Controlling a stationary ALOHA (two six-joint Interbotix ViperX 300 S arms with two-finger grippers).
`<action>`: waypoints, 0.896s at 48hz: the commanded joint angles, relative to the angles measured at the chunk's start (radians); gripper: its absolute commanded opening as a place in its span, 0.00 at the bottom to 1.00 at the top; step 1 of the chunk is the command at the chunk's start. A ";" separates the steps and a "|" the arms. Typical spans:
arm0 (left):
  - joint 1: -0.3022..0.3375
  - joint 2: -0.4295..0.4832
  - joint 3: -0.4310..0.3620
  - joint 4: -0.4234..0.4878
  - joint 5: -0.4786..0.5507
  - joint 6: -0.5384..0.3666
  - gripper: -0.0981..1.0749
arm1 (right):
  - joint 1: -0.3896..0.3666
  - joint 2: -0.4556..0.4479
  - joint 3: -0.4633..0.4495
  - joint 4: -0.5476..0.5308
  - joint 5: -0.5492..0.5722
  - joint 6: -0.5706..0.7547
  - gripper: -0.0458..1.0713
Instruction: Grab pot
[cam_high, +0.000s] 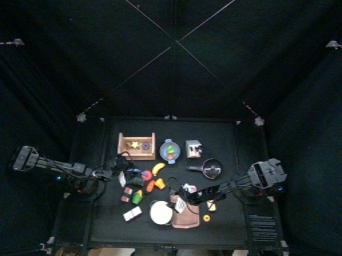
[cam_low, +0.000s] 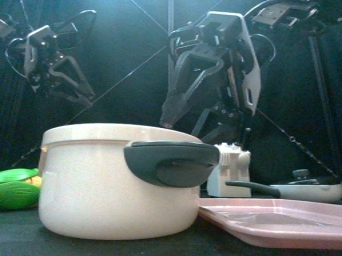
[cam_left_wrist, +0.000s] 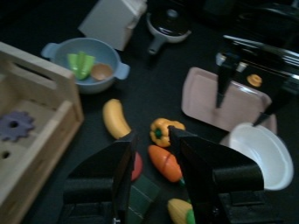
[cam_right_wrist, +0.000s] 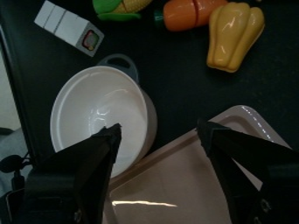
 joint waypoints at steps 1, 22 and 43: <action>-0.003 0.015 -0.011 0.031 -0.040 0.000 0.72 | 0.000 -0.003 -0.034 0.008 -0.003 -0.002 0.93; -0.003 0.032 -0.006 0.089 -0.058 -0.002 0.72 | -0.003 0.061 -0.075 0.017 0.014 -0.002 0.89; -0.003 0.032 -0.005 0.075 -0.046 -0.002 0.72 | -0.008 0.084 -0.098 0.015 0.049 -0.002 0.63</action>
